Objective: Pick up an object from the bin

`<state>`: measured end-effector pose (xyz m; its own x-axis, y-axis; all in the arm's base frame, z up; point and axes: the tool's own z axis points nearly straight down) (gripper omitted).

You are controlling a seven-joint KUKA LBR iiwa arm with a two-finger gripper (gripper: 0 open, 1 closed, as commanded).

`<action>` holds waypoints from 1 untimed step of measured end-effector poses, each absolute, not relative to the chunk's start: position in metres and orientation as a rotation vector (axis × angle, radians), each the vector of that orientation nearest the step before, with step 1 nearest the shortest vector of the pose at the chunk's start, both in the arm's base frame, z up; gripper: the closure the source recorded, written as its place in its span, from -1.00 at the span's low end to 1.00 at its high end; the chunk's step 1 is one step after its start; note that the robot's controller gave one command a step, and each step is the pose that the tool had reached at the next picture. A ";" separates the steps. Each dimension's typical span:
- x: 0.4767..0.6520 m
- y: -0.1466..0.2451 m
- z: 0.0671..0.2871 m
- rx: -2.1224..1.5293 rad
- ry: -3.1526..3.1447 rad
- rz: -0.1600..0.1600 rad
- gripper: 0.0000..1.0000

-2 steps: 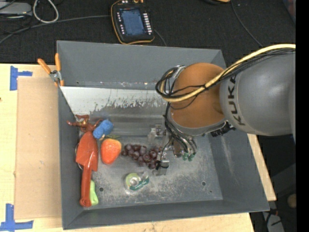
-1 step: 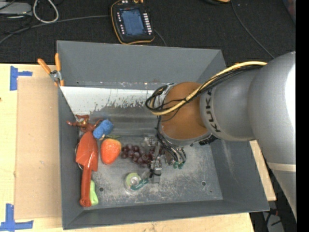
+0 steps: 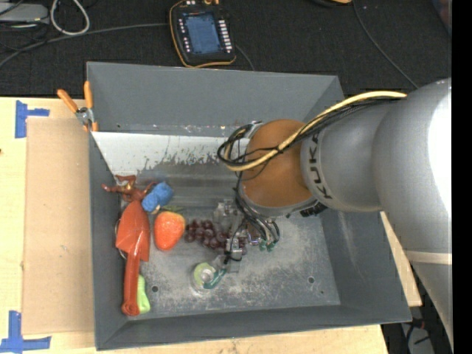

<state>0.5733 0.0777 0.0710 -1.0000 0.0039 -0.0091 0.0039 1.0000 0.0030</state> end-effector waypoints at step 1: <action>0.567 0.074 0.072 -0.023 3.140 0.005 -1.00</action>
Offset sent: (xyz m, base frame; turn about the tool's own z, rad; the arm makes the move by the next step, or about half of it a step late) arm -0.0009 -0.0006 0.0002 -0.0015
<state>0.5670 0.0738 0.0718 -0.9999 -0.0146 -0.0019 -0.0146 0.9999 0.0030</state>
